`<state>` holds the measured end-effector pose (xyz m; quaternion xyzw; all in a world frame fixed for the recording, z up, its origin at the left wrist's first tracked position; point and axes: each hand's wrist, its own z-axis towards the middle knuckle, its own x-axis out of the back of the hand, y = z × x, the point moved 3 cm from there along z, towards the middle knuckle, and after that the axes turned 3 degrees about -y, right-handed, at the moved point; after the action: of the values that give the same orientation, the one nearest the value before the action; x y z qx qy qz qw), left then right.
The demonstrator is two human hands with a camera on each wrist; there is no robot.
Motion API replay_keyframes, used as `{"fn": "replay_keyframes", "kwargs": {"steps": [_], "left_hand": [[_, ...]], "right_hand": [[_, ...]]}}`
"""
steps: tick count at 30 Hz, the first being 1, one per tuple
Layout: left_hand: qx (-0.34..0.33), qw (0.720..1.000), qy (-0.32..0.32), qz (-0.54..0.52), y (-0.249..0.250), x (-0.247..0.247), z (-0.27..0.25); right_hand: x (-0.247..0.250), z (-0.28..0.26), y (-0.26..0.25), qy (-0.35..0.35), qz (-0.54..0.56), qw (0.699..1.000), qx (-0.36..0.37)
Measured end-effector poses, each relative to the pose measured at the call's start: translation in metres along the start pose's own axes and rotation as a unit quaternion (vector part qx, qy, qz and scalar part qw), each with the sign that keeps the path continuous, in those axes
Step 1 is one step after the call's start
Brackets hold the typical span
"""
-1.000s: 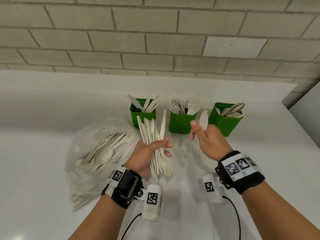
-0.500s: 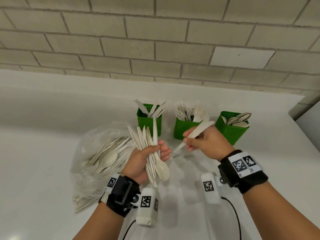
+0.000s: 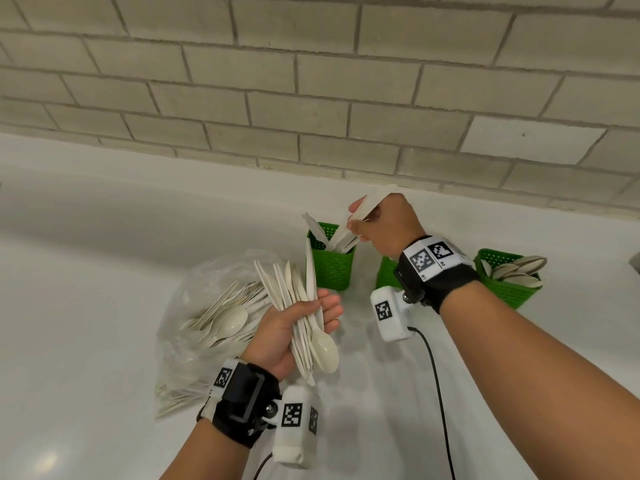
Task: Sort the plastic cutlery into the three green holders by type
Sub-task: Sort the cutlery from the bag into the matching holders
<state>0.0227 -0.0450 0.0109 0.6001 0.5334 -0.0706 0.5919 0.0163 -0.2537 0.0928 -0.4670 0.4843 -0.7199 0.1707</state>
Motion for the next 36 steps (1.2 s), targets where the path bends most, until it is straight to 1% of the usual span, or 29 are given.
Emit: {"fn": "replay_keyframes", "kwargs": {"steps": [4, 7, 8, 10, 11, 12, 14, 15, 16, 17, 19, 22, 24, 26, 29, 30, 31, 32, 33, 34, 35, 36], "left_hand": [[-0.006, 1.000, 0.004, 0.021, 0.003, -0.002, -0.003], [-0.006, 1.000, -0.002, 0.029, 0.005, -0.004, -0.005], [-0.003, 0.999, -0.002, 0.032, 0.005, -0.004, -0.005], [0.005, 0.999, -0.001, 0.037, 0.006, -0.006, -0.005], [0.008, 0.999, -0.006, 0.038, 0.006, -0.007, -0.006], [0.011, 0.999, -0.013, 0.039, 0.006, -0.009, -0.006], [0.017, 0.998, -0.030, 0.056, 0.005, -0.014, -0.007], [0.019, 0.996, -0.038, 0.073, 0.004, -0.017, -0.007], [0.022, 0.995, -0.044, 0.090, 0.003, -0.019, -0.007], [0.023, 0.993, -0.052, 0.100, 0.002, -0.022, -0.008], [0.022, 0.993, -0.059, 0.102, 0.000, -0.024, -0.008], [0.019, 0.995, -0.047, 0.081, -0.002, -0.023, -0.009], [0.010, 0.997, -0.037, 0.074, -0.003, -0.023, -0.007], [-0.008, 0.997, -0.008, 0.073, -0.004, -0.020, -0.003], [-0.038, 0.994, 0.044, 0.092, -0.004, -0.015, 0.000], [-0.046, 0.992, 0.056, 0.103, -0.003, -0.013, 0.000], [-0.054, 0.990, 0.063, 0.118, -0.003, -0.012, 0.000], [-0.061, 0.986, 0.069, 0.139, -0.003, -0.010, 0.001], [-0.067, 0.982, 0.074, 0.162, -0.003, -0.008, 0.001], [-0.072, 0.977, 0.079, 0.184, -0.002, -0.007, 0.001], [-0.075, 0.973, 0.081, 0.202, -0.002, -0.007, 0.001], [-0.076, 0.970, 0.079, 0.217, -0.002, -0.008, 0.002]], "right_hand": [[-0.006, 0.008, 0.005, -0.017, -0.005, 1.000, -0.014], [-0.004, 0.008, 0.005, -0.001, -0.006, 1.000, -0.027], [-0.001, 0.004, 0.001, 0.016, -0.022, 0.999, -0.021], [0.005, -0.011, -0.015, 0.058, -0.079, 0.995, 0.020], [0.005, -0.023, -0.026, 0.060, -0.099, 0.992, 0.042], [0.002, -0.034, -0.035, 0.034, -0.107, 0.992, 0.054], [-0.010, -0.053, -0.039, -0.070, -0.108, 0.991, 0.035], [-0.016, -0.060, -0.035, -0.118, -0.092, 0.989, 0.020], [-0.019, -0.066, -0.030, -0.143, -0.057, 0.988, 0.010], [-0.018, -0.069, -0.024, -0.142, -0.009, 0.990, 0.001], [-0.008, -0.074, -0.013, -0.101, 0.091, 0.990, -0.025], [0.006, -0.084, 0.004, -0.030, 0.203, 0.977, -0.054], [0.013, -0.090, 0.012, 0.012, 0.237, 0.970, -0.056], [0.019, -0.097, 0.020, 0.049, 0.270, 0.960, -0.060], [0.020, -0.107, 0.029, 0.071, 0.304, 0.947, -0.075], [0.020, -0.111, 0.033, 0.074, 0.297, 0.949, -0.076], [0.022, -0.113, 0.037, 0.080, 0.268, 0.957, -0.072], [0.025, -0.115, 0.041, 0.088, 0.211, 0.972, -0.061], [0.028, -0.117, 0.043, 0.093, 0.123, 0.987, -0.044], [0.030, -0.118, 0.044, 0.087, 0.011, 0.996, -0.018], [0.029, -0.120, 0.042, 0.069, -0.113, 0.991, 0.013], [0.026, -0.123, 0.039, 0.041, -0.222, 0.973, 0.044]]}}
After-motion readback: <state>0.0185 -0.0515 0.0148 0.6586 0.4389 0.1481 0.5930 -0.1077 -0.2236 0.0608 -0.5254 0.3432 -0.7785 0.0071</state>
